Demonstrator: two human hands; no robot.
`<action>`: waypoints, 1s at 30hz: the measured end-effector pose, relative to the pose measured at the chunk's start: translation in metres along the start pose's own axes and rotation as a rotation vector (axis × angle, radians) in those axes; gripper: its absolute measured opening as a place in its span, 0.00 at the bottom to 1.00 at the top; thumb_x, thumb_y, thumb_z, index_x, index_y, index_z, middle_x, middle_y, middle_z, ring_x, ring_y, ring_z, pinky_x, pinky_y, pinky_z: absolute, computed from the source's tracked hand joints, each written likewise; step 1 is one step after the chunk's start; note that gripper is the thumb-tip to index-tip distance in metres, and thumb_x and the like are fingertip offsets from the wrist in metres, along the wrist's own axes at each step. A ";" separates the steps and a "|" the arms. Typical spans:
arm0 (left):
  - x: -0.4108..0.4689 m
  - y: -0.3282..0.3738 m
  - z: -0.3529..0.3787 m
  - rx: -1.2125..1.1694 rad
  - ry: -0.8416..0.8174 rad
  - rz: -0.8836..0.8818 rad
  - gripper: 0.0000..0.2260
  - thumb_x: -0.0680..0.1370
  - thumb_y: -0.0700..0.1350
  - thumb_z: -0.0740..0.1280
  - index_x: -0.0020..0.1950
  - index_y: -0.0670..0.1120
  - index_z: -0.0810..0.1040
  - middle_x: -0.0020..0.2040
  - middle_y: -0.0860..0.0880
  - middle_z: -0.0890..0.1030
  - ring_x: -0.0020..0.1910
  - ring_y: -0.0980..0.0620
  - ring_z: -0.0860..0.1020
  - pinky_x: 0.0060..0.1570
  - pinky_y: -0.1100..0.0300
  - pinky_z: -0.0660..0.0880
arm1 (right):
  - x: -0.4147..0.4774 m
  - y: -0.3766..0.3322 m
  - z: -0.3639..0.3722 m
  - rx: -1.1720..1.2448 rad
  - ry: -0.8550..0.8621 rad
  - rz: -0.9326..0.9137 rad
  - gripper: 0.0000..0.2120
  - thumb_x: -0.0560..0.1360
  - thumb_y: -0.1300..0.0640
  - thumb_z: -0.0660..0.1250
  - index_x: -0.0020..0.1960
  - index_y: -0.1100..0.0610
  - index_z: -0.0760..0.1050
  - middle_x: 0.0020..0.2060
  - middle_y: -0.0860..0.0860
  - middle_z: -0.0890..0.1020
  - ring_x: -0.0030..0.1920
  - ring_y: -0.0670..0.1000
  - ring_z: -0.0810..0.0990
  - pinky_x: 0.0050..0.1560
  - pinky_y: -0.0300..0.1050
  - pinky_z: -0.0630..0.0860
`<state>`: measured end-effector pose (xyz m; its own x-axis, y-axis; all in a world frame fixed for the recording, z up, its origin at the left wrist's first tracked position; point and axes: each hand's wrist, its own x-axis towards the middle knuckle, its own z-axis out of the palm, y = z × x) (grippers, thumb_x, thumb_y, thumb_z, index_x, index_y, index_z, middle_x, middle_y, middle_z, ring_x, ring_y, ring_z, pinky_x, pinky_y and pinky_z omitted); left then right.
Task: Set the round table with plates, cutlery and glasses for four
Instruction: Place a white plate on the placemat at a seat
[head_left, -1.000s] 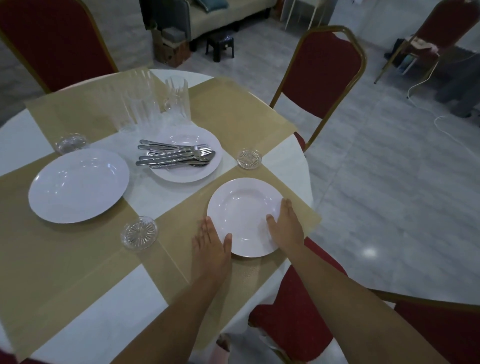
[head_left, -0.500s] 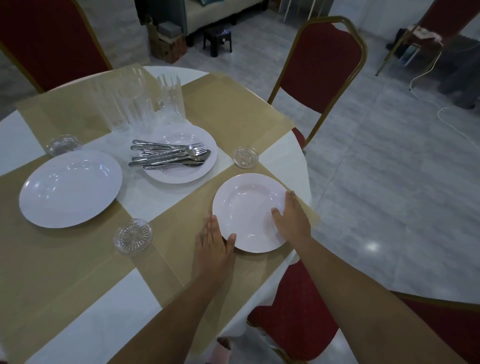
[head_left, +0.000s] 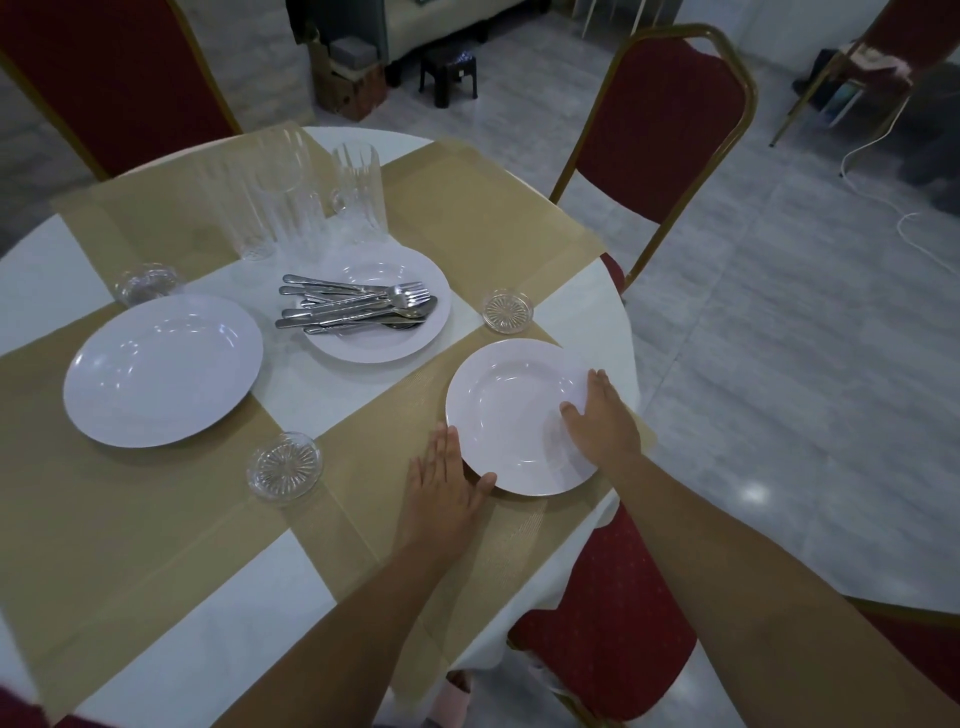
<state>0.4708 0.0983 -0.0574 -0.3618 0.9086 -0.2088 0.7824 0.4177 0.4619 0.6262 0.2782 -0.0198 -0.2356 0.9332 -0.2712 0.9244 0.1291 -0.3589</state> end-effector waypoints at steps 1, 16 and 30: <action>0.000 0.000 -0.001 0.002 -0.004 0.001 0.43 0.70 0.71 0.30 0.78 0.45 0.36 0.79 0.48 0.41 0.78 0.53 0.40 0.75 0.52 0.41 | 0.000 0.000 0.000 -0.001 0.001 0.002 0.33 0.81 0.44 0.57 0.80 0.56 0.49 0.79 0.52 0.53 0.78 0.55 0.55 0.76 0.53 0.57; -0.007 0.001 -0.005 0.037 -0.024 0.001 0.38 0.75 0.67 0.40 0.78 0.46 0.36 0.79 0.48 0.40 0.78 0.52 0.40 0.74 0.53 0.38 | -0.006 0.001 -0.001 0.016 -0.047 0.020 0.34 0.81 0.45 0.57 0.80 0.56 0.47 0.80 0.52 0.51 0.79 0.54 0.54 0.75 0.54 0.58; 0.020 -0.030 -0.095 0.065 0.023 -0.043 0.27 0.81 0.50 0.56 0.78 0.44 0.53 0.78 0.45 0.56 0.76 0.46 0.59 0.73 0.51 0.57 | -0.022 -0.054 -0.023 0.014 0.194 -0.041 0.22 0.79 0.54 0.60 0.72 0.57 0.66 0.70 0.54 0.71 0.68 0.58 0.71 0.66 0.53 0.69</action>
<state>0.3922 0.1040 0.0063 -0.4064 0.8899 -0.2072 0.7970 0.4562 0.3958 0.5881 0.2585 0.0259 -0.2101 0.9744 -0.0797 0.9106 0.1653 -0.3788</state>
